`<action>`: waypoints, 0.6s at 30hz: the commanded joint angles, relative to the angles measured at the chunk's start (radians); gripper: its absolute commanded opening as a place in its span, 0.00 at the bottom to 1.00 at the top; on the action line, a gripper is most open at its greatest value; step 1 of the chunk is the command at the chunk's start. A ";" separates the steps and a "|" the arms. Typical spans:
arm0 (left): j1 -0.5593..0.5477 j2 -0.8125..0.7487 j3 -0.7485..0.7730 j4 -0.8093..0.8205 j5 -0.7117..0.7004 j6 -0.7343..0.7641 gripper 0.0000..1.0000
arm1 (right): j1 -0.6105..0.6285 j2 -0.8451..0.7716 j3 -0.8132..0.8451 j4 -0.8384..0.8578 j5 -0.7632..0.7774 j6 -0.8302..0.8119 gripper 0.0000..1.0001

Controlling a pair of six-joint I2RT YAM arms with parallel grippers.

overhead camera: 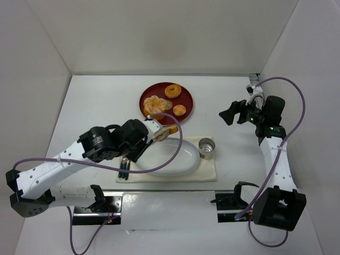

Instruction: Place the bread

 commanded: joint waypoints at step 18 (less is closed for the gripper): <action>-0.035 0.181 -0.049 0.087 0.103 -0.006 0.00 | -0.005 0.009 0.026 -0.002 0.019 -0.024 1.00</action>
